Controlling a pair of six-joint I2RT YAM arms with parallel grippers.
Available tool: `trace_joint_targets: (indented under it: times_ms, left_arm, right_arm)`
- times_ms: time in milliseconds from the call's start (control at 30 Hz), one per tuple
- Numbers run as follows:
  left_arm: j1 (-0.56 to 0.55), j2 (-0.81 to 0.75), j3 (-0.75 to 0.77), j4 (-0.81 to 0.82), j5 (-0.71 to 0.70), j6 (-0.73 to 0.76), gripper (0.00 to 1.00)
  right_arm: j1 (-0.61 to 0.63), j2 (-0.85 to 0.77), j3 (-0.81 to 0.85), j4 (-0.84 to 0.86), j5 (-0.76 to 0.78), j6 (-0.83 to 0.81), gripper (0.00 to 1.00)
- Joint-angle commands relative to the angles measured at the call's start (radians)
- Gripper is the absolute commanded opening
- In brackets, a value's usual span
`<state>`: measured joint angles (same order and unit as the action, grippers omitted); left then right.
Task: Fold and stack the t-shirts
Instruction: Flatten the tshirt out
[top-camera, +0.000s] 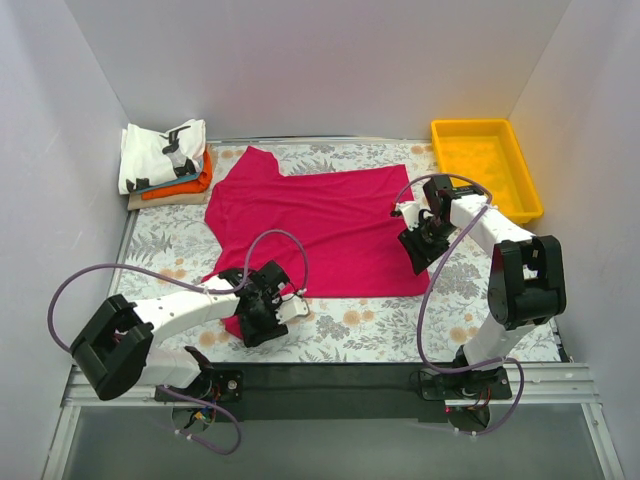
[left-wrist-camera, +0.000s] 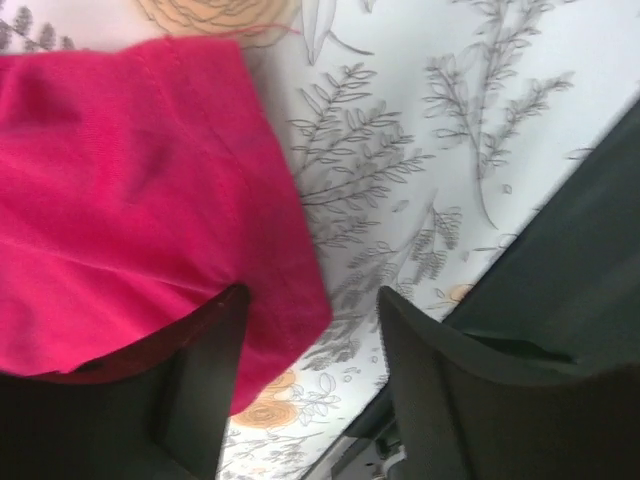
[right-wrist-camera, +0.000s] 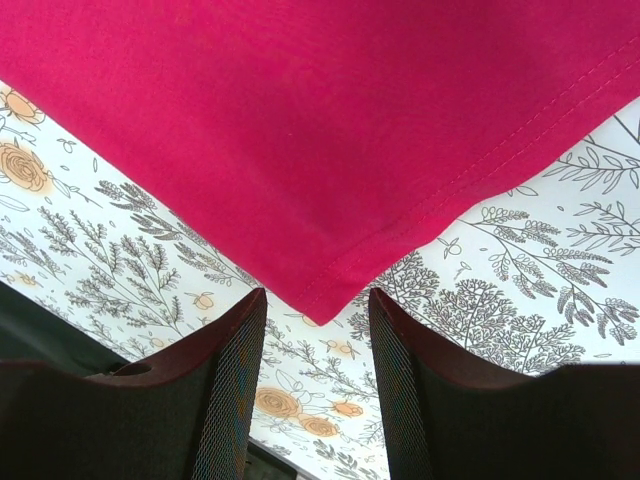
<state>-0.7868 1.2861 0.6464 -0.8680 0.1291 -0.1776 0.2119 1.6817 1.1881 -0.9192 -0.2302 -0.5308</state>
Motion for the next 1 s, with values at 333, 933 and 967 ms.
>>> trace_joint_targets:
  times_ms: [333, 933, 967]
  left_arm:
    - [-0.155, 0.053, 0.198, -0.164, 0.352, 0.079, 0.00]
    - [-0.042, 0.022, 0.380, -0.194, 0.459, -0.011, 0.46]
    - [-0.008, 0.016, 0.366, -0.146, 0.434, -0.010, 0.43]
  right_arm:
    - [-0.012, 0.004, 0.096, -0.036, 0.020, -0.029, 0.45]
    - [-0.011, 0.079, 0.094, -0.034, -0.026, -0.048, 0.44]
    - [-0.011, 0.085, 0.093, -0.024, -0.024, -0.043, 0.43]
